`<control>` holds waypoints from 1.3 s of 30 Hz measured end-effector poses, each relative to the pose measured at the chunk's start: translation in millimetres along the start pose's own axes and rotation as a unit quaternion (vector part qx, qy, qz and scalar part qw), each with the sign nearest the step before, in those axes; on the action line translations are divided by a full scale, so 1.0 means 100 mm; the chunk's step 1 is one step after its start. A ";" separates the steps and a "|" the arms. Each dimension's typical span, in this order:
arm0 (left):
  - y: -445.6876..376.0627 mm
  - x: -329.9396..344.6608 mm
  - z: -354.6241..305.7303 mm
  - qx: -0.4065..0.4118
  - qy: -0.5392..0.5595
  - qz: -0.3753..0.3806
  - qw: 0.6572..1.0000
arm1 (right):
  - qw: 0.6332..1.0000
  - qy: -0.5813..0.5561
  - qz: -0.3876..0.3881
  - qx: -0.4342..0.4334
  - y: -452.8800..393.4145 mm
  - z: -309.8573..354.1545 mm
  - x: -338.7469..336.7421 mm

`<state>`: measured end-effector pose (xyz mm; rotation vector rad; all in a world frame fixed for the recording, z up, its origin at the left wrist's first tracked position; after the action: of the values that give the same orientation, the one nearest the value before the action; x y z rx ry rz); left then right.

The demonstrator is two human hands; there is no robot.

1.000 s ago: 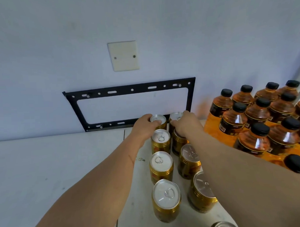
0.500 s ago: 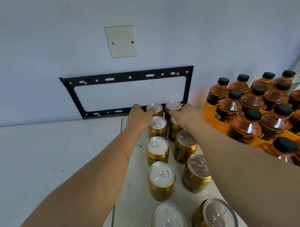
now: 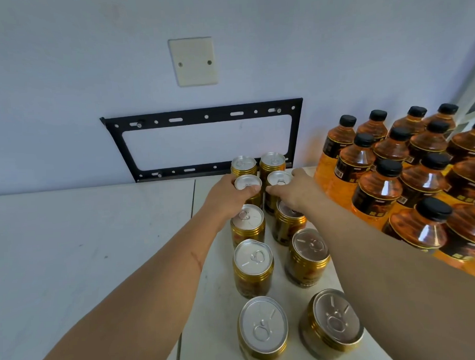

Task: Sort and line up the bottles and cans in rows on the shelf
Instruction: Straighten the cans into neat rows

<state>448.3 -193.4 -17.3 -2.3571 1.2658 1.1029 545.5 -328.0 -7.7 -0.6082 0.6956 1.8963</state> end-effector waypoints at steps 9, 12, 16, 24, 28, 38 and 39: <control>0.53 -0.10 0.04 -0.014 -0.073 0.085 0.994 | 0.999 0.023 0.028 0.035 0.46 -0.20 -0.06; 0.63 -0.08 0.01 0.013 -0.074 0.096 0.993 | 0.998 0.046 0.024 0.024 0.49 -0.20 -0.08; 0.59 -0.08 -0.04 0.024 -0.071 0.090 0.993 | 0.998 0.050 0.029 0.032 0.48 -0.16 -0.10; 0.58 -0.09 -0.07 0.038 -0.060 0.098 0.993 | 0.999 0.020 0.032 0.035 0.52 -0.17 -0.12; 0.68 -0.08 0.00 0.023 -0.078 0.046 0.996 | 0.999 -0.015 0.026 0.043 0.74 -0.19 -0.20; 1.36 0.03 0.24 0.056 -0.118 0.120 0.984 | 0.994 -0.002 0.105 0.017 1.29 -0.46 -0.33; 1.36 0.03 0.23 0.055 -0.115 0.117 0.985 | 0.994 0.006 0.107 0.013 1.31 -0.46 -0.33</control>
<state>329.2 -263.9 -17.6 -1.9729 1.5008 1.2936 443.8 -426.4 8.3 -0.5468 0.8184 2.0783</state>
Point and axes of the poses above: each hand's wrist, its own y-axis away from the middle knuckle, its own x-axis out of the palm, z = x × y, the point moved 3 cm from there along -y, towards the middle knuckle, and after that the axes turned 10 degrees about -y, right-handed, at the moved point
